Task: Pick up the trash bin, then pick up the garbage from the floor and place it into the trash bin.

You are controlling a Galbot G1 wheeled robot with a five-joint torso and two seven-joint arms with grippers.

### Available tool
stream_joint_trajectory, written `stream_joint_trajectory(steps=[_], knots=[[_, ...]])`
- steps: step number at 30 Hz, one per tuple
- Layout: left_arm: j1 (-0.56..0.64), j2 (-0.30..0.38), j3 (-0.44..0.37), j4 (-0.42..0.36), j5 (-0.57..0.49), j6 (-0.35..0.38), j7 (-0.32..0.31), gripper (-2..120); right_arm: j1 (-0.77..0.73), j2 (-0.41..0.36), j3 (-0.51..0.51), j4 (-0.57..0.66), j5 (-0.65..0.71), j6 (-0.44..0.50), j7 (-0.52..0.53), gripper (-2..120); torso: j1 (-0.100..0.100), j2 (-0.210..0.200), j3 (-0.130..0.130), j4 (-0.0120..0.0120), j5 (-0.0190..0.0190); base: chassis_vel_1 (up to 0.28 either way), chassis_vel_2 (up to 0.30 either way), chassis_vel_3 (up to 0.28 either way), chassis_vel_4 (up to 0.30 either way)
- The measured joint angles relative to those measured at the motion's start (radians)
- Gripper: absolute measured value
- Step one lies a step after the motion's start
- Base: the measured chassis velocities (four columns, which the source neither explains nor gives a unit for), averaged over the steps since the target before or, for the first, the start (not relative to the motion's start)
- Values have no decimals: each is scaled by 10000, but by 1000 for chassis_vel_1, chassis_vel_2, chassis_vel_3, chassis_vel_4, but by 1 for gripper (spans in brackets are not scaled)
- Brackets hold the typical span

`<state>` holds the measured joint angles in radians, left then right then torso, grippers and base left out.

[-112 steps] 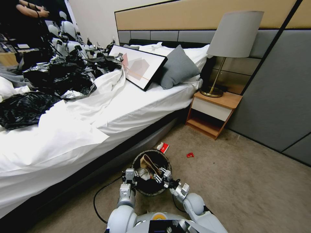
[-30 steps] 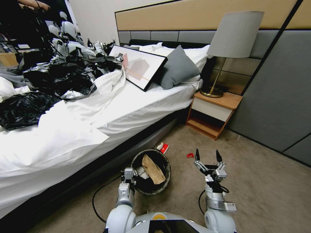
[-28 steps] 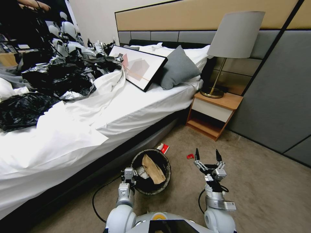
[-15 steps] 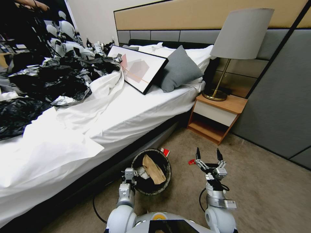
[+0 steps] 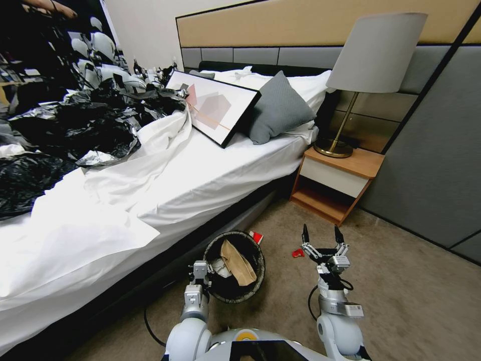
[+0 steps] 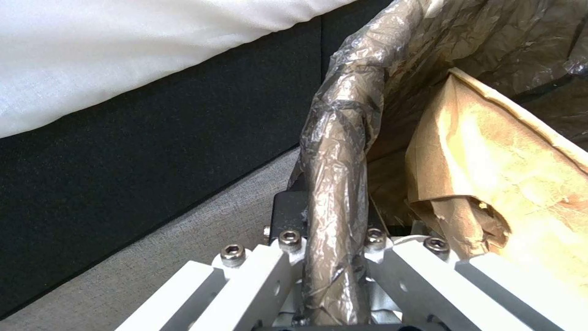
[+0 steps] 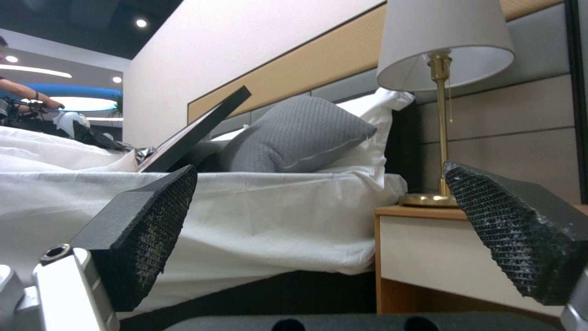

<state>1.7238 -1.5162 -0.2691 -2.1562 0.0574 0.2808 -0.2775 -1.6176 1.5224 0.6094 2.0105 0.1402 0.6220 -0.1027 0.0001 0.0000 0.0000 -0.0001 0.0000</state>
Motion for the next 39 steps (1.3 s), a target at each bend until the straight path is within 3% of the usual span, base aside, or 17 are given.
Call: stream_joint_trajectory(steps=[3, 8, 11, 14, 15, 18, 19, 31, 39], knots=[[13, 2, 0, 0, 4, -5, 1, 1, 183, -88, 5, -2, -28, -107, 19, 100, -1, 0, 0, 1, 0, 0, 0, 0, 0], [86, 12, 13, -25, 44, -15, 3, 1, 818, -403, -93, 4, -1, -1057, 410, 100, 0, 0, 0, 0, 0, 0, 0, 0, 0], [144, 26, 16, -70, 89, -25, 2, 1, 1307, -684, -251, -126, 43, -2225, 843, 100, -1, 0, 0, -1, -1, 0, 0, 0, 0], [164, 33, 17, -79, 102, -30, 3, 1, 1527, -807, -355, -269, 56, -2675, 1111, 100, 0, 0, -1, 1, 1, 0, 0, 0, 0], [196, 41, 17, -100, 123, -34, 3, 1, 1952, -969, -505, -546, 184, -3426, 1538, 100, 0, 0, -1, 2, 0, 0, 0, 0, 0], [218, 44, 17, -110, 137, -37, 3, 1, 2235, -1066, -600, -739, 343, -3960, 1768, 100, 0, 0, 0, 1, 2, 0, 0, 0, 0], [264, 44, 8, -132, 155, -40, 3, 1, 2677, -1214, -739, -1058, 640, -4705, 1986, 100, 0, -1, 0, 0, -1, 0, 0, 0, 0], [344, -22, -57, -104, 262, -48, 2, 1, 4527, -1574, -1676, -2673, 1435, -5799, 1653, 100, -1, -1, 0, 2, 0, 0, 0, 0, 0], [250, -58, -89, 39, 265, -47, 1, 1, 5148, -1591, -1836, -3709, 1100, -6184, 1660, 100, -1, -1, 0, 0, -2, 0, 0, 0, 0]])
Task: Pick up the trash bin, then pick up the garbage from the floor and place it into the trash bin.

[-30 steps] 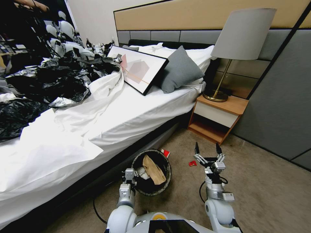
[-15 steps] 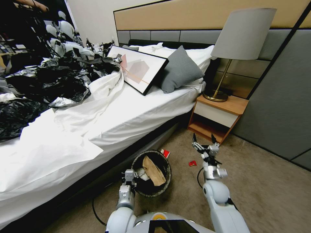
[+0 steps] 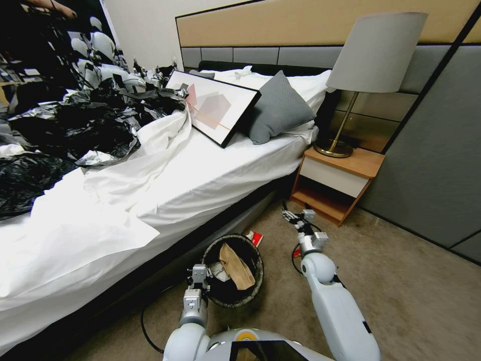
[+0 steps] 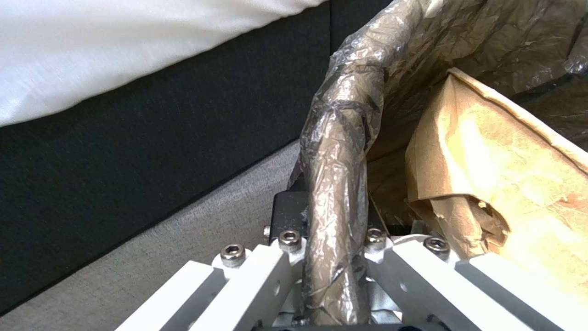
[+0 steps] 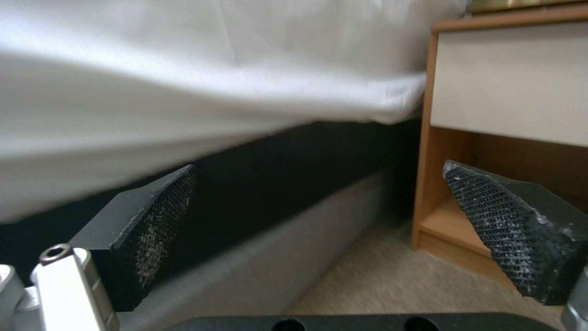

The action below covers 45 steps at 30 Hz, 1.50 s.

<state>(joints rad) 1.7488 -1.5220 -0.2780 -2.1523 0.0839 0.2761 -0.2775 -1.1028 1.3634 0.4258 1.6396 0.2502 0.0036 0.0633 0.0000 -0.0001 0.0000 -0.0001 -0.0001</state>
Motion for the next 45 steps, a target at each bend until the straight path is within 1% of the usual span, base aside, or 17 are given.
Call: stream_joint_trajectory(steps=[1, 3, 5, 7, 8, 10, 11, 13, 15, 18, 26, 39, 45], knots=[[0, 0, 0, 0, 0, 0, 0, 1, 0, 0, 0, 0, 0, 0, 0, 100, 0, 0, 0, 0, 0, 0, 0, 0, 0], [-27, -4, 11, 41, 0, 1, 0, 1, 227, -18, 59, -660, -296, -39, 146, 100, 0, 0, 0, 2, 2, 0, 0, 0, 0], [-29, -4, 15, 41, 0, 2, 0, 1, 266, -42, 75, -785, -301, -132, 169, 100, 0, 0, 0, 2, 2, 0, 0, 0, 0], [-33, 0, 17, 41, -2, 2, 1, 1, 314, -166, 110, -1102, -203, -734, 244, 100, 0, 0, 0, 0, 2, 0, 0, 0, 0], [-33, 0, 17, 41, -2, 2, 1, 1, 314, -166, 110, -1102, -203, -734, 244, 100, 0, 0, 0, 0, 2, 0, 0, 0, 0], [-12, 6, 10, 27, -4, 3, 1, 1, 324, -221, 155, -1307, -86, -1389, 352, 100, 0, 0, 0, 0, 2, 0, 0, 0, 0], [-12, 6, 10, 27, -4, 3, 1, 1, 324, -221, 155, -1307, -86, -1389, 352, 100, 0, 0, 0, 0, 2, 0, 0, 0, 0], [13, 7, 10, 9, -5, 3, 1, 1, 339, -221, 199, -1474, -130, -1691, 411, 100, 0, 0, 0, 2, 2, 0, 0, 0, 0], [73, 11, 9, -52, -4, -2, 1, 1, 320, -203, 302, -1803, -426, -2199, 534, 100, 0, 0, 0, 2, 2, 0, 0, 0, 0], [170, 40, -14, -149, -3, -36, 0, 1, 172, -201, 471, -2146, -816, -2467, 567, 100, 0, 1, 0, 0, 2, 0, 0, 0, 0], [244, 38, 14, -192, 62, -92, 1, 1, -38, -168, 658, -2684, -924, -2485, 534, 100, 0, 0, 0, 1, 1, 0, 0, 0, 0], [288, 44, 19, -214, 71, -140, 2, 1, -585, 12, 783, -2645, -1027, -2567, 505, 100, 0, 0, 0, 1, 1, 0, 0, 0, 0], [287, 50, 52, -202, 70, -157, 3, 1, -713, 36, 855, -2803, -1083, -2452, 389, 100, 0, 0, -1, 1, 1, 0, 0, 0, 0]])
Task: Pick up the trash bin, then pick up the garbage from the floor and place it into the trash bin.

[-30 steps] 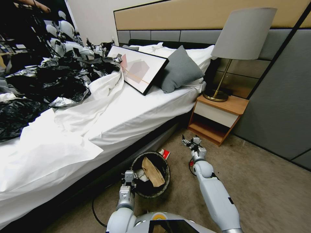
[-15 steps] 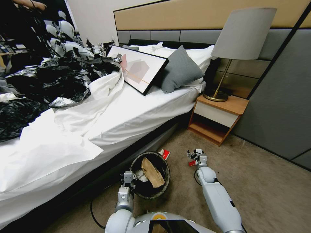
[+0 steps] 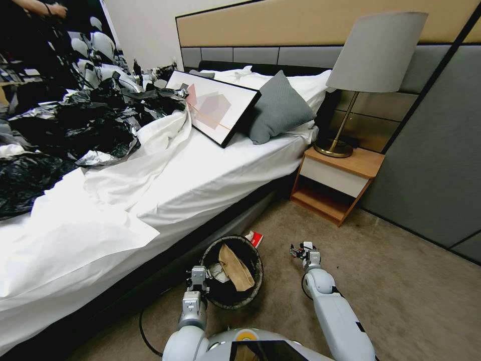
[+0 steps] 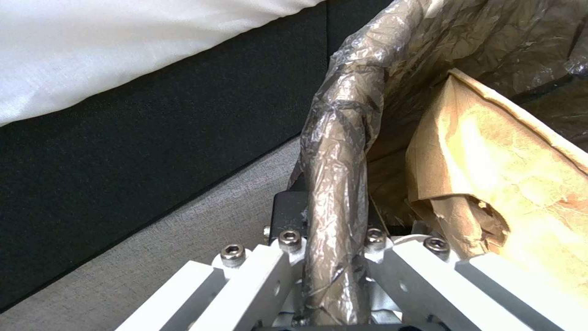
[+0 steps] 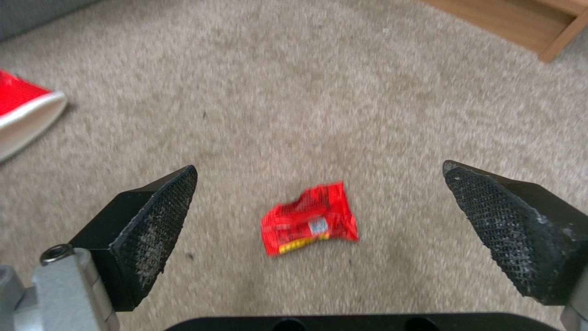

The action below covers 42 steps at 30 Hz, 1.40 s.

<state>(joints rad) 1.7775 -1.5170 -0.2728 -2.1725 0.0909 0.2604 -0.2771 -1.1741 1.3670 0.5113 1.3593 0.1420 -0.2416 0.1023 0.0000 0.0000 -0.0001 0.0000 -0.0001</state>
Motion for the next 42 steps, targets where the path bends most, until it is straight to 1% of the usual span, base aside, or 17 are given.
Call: stream_joint_trajectory(steps=[12, 14, 16, 17, 20, 21, 23, 24, 25, 27, 29, 30, 33, 42], knots=[[7, -12, 37, 0, 15, -3, -1, 1, 523, 47, -19, -977, 182, 215, -119, 100, 0, 0, 0, 0, 0, 0, 0, 0, 0], [7, -12, 38, 0, 17, -3, -1, 1, 530, 49, -19, -988, 191, 215, -120, 100, 0, 0, 0, 0, 1, 0, 0, 0, 0], [12, -16, 31, 13, 37, -3, -3, 1, 737, 139, -27, -1229, 1002, 118, -90, 100, 0, 0, 0, 0, 0, 0, 0, 0, 0], [12, -16, 31, 13, 37, -3, -3, 1, 737, 139, -27, -1229, 1002, 118, -90, 100, 0, 0, 0, 0, 0, 0, 0, 0, 0], [8, -12, 18, 70, 41, -3, -6, 1, 784, 314, 32, -1256, 1954, -89, 179, 100, 0, 0, 1, 1, 0, 0, 0, 0, 0], [8, -12, 18, 70, 41, -3, -6, 1, 784, 314, 32, -1256, 1954, -89, 179, 100, 0, 0, 1, 1, 0, 0, 0, 0, 0], [-20, -26, 24, 124, 46, -3, -8, 1, 793, 476, 126, -1169, 2651, -366, 572, 100, 0, 0, 1, -1, -1, 0, 0, 0, 0], [-49, -41, 52, 180, 53, -3, -7, 1, 833, 665, 206, -1097, 3164, -512, 940, 100, 0, 0, 1, -1, -1, 0, 0, 0, 0], [-60, -46, 67, 208, 61, -4, -7, 1, 858, 770, 259, -1059, 3359, -591, 1124, 100, 0, 0, 1, 1, 0, 0, 0, 0, 0], [-66, -50, 84, 232, 70, -3, -7, 1, 886, 888, 327, -1023, 3492, -650, 1281, 100, 0, 0, 1, 1, 0, 0, 0, 0, 0], [-73, -60, 117, 269, 86, -3, -7, 1, 952, 1253, 502, -962, 3664, -724, 1679, 100, 0, 0, 1, 1, -1, 0, 0, 0, 0], [-73, -60, 117, 269, 86, -3, -7, 1, 952, 1253, 502, -962, 3664, -724, 1679, 100, 0, 0, 1, 1, -1, 0, 0, 0, 0], [-55, -50, 111, 262, 88, -4, -7, 1, 997, 1572, 771, -952, 3677, -739, 1830, 100, 0, 0, 1, 1, -2, 0, 0, 0, 0], [4, -6, 90, 223, 81, -22, -11, 1, 1136, 1618, 1097, -1268, 3849, -535, 1708, 100, 0, 0, 1, 0, 0, 0, 0, 0, 0]])
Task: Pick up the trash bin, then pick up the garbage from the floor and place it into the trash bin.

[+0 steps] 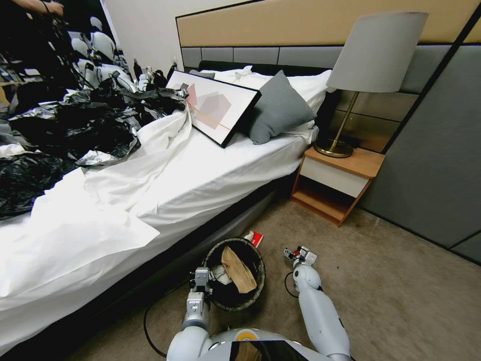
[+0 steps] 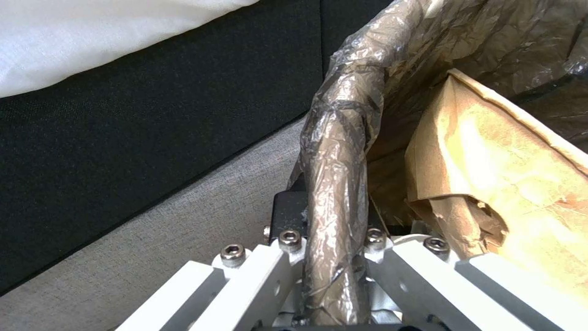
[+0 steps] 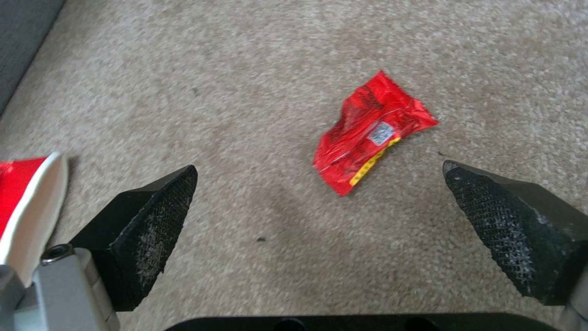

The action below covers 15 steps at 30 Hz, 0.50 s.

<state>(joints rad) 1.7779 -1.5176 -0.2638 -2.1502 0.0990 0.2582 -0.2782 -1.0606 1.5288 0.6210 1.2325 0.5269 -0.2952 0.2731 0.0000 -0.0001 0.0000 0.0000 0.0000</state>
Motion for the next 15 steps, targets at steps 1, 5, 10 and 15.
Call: stream_joint_trajectory(steps=[1, 5, 10, 15], knots=[[6, -1, 10, 0, 6, -3, 0, 1, 14, -6, 23, -18, 26, 7, -14, 100, 0, 0, 0, 0, 0, 0, 0, 0, 0], [44, -17, 73, 2, 63, -28, 1, 1, 89, -35, 131, -150, 110, 83, -72, 100, 0, 0, 0, 0, 1, 0, 0, 0, 0], [94, -20, 75, -22, 106, -35, -1, 1, 208, -150, 188, -376, 161, 257, -238, 100, 0, 0, 0, 0, 1, 0, 0, 0, 0], [168, -35, 82, -31, 168, -62, -1, 1, 257, -147, 186, -551, 162, 342, -331, 100, 0, 0, 0, 0, 0, 0, 0, 0, 0]])
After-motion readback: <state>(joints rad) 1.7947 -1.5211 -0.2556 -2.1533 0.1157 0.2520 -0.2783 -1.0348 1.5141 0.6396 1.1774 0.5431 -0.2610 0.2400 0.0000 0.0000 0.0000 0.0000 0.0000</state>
